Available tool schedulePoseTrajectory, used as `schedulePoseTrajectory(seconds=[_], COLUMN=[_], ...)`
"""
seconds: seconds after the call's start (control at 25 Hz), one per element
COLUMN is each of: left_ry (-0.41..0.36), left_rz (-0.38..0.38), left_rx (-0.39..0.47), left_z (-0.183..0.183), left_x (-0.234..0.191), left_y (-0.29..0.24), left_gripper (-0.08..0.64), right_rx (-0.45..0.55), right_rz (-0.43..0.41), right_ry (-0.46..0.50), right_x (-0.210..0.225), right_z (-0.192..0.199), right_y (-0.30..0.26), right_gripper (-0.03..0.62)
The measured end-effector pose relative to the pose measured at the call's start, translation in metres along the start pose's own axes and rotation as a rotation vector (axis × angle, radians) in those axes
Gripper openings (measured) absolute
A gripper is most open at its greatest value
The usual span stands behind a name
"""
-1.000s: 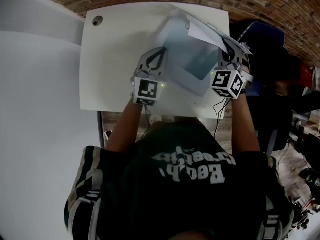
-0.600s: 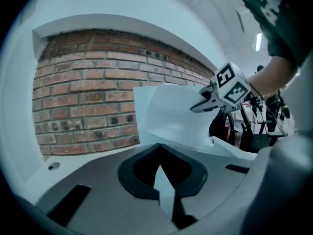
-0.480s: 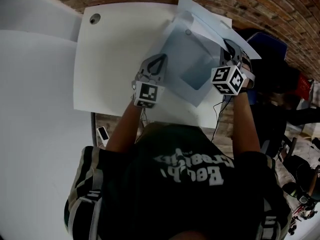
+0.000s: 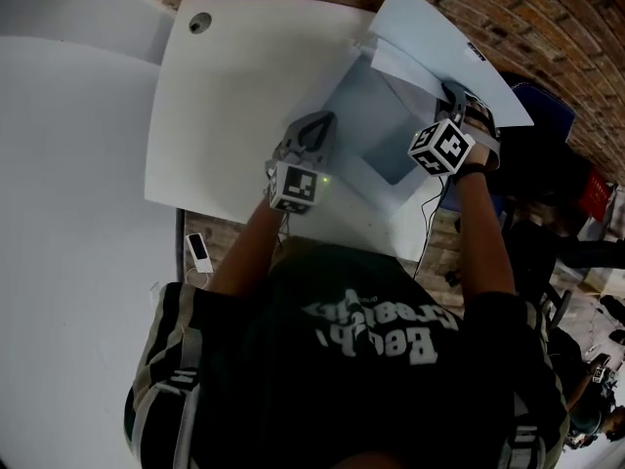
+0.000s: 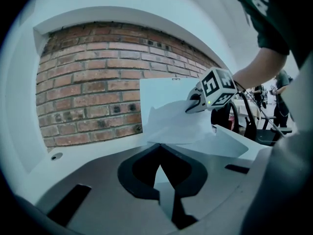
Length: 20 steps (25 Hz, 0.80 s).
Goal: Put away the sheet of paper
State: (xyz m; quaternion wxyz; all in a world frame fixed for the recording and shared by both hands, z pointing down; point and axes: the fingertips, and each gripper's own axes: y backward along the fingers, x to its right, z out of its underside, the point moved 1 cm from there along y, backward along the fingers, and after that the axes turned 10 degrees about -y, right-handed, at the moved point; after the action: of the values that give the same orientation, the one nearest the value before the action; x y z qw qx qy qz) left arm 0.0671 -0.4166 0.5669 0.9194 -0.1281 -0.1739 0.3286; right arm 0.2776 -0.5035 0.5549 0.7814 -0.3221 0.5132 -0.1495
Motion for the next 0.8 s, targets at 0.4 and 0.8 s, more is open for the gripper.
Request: schedulePoseTrajectory(seconds=[0.4,0.8], left_ry=[-0.035,-0.044], left_rz=[0.022,0.027], left_rx=[-0.008,-0.009], left_z=[0.004,0.005], left_x=[0.007,0.008], left_y=[-0.003,-0.002], left_gripper=[0.002,0.002], right_rx=[0.045,0.196], right_rz=[-0.135,-0.193], right_ry=[0.161,0.174], right_x=[-0.027,-0.023], right_z=[-0.008,-0.032], right_y=[-0.013,-0.001], right_gripper=[-0.006,0.054])
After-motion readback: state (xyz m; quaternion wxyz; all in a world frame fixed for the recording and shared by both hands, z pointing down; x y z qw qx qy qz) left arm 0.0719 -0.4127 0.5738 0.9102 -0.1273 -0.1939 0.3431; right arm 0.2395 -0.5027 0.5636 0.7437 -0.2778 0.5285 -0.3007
